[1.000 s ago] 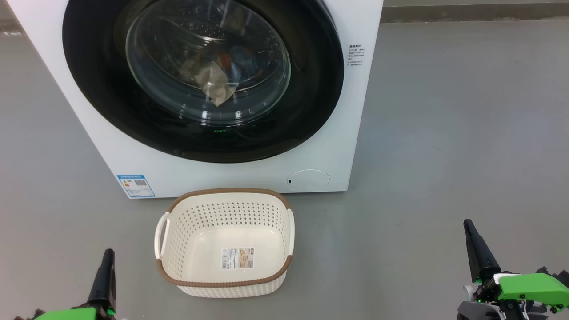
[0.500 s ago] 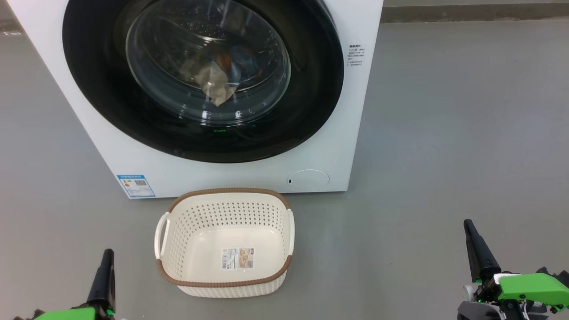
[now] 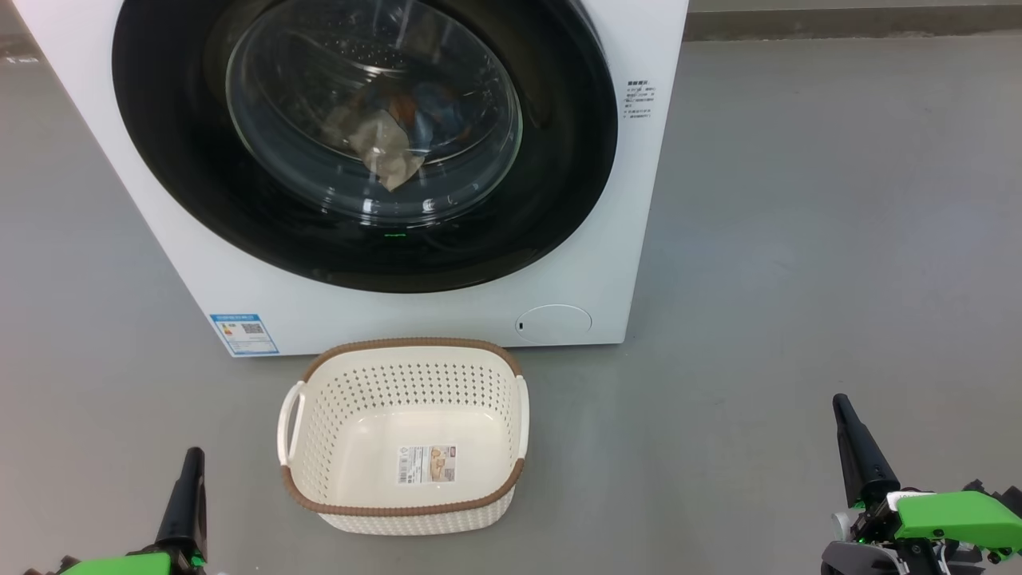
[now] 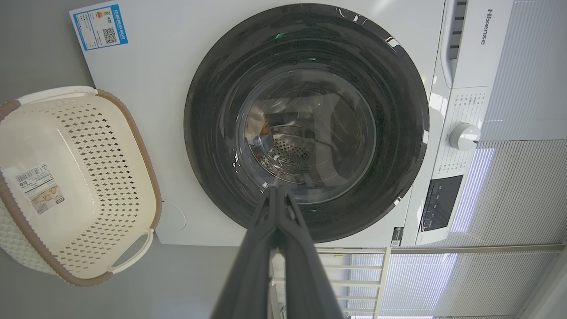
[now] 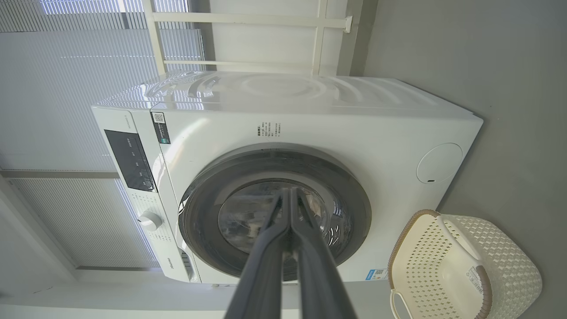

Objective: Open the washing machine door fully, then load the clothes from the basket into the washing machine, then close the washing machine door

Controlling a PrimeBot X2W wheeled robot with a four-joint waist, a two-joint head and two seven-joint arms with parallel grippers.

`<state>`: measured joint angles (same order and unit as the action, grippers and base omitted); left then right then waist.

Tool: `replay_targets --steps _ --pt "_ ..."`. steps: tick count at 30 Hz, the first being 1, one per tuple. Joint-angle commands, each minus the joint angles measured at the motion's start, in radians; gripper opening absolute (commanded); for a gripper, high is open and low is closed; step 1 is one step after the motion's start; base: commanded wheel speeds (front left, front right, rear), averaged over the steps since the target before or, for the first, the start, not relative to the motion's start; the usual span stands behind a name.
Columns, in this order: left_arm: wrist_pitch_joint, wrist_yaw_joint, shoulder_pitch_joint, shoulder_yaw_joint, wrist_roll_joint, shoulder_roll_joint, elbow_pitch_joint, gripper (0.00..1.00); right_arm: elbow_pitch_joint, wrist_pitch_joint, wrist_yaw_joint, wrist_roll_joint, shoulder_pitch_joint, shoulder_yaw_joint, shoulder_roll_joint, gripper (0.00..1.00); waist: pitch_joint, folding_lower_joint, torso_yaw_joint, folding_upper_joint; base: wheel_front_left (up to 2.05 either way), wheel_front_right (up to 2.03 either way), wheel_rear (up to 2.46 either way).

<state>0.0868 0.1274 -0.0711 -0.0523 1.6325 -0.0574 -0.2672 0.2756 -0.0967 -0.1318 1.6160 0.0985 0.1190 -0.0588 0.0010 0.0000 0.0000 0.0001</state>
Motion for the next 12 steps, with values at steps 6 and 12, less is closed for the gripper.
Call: replay_targets --steps 6,12 --pt "0.005 0.003 -0.040 -0.035 -0.001 -0.013 0.019 0.00 -0.027 -0.008 0.001 0.001 0.014 -0.015 0.000 0.00 0.000 0.0000 0.000 -0.0001 0.00 0.00 0.00" --pt "0.006 0.003 -0.040 -0.036 -0.002 -0.012 0.019 0.00 -0.027 -0.009 0.001 0.001 0.014 -0.015 0.001 0.00 0.000 0.0000 0.000 -0.0001 0.00 0.00 0.00"
